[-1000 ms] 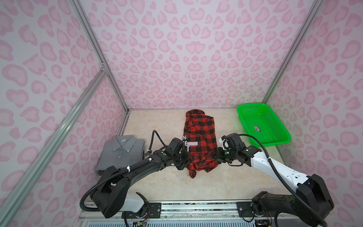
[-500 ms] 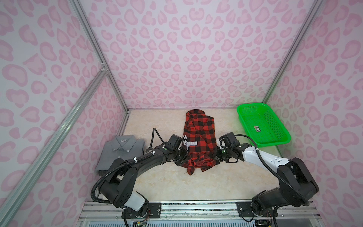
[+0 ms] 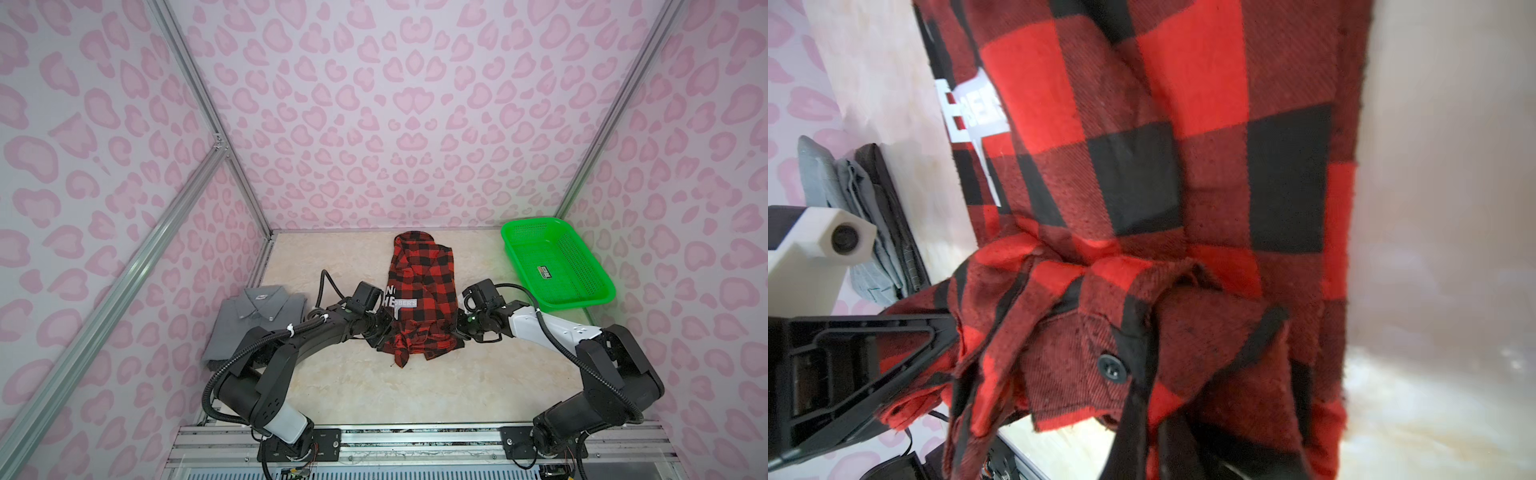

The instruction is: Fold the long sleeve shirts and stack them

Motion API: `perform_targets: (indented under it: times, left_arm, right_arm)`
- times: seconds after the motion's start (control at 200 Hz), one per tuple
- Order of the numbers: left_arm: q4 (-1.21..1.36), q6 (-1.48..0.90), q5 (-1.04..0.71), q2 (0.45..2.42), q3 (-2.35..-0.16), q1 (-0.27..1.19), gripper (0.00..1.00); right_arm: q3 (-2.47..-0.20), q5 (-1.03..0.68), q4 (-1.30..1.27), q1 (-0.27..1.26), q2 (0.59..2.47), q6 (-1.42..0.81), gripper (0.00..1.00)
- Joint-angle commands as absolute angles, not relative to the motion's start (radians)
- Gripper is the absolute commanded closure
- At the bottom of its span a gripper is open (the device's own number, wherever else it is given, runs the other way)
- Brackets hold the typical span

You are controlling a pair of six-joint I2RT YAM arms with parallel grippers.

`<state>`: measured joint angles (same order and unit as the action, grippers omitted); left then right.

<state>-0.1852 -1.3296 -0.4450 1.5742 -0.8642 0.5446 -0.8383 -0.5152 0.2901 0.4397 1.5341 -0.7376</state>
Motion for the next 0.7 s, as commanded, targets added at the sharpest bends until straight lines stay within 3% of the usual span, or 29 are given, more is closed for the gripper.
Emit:
perform_targets:
  times: [0.0, 0.695]
  left_arm:
    - [-0.182, -1.296, -0.46, 1.582, -0.9, 0.537, 0.92]
    - [-0.184, -1.249, -0.483, 1.705, -0.972, 0.491, 0.84]
  right_arm:
    - [-0.864, -0.485, 0.325, 0.436, 1.512, -0.706, 1.0]
    - [-0.88, -0.485, 0.291, 0.367, 1.6, -0.669, 1.0]
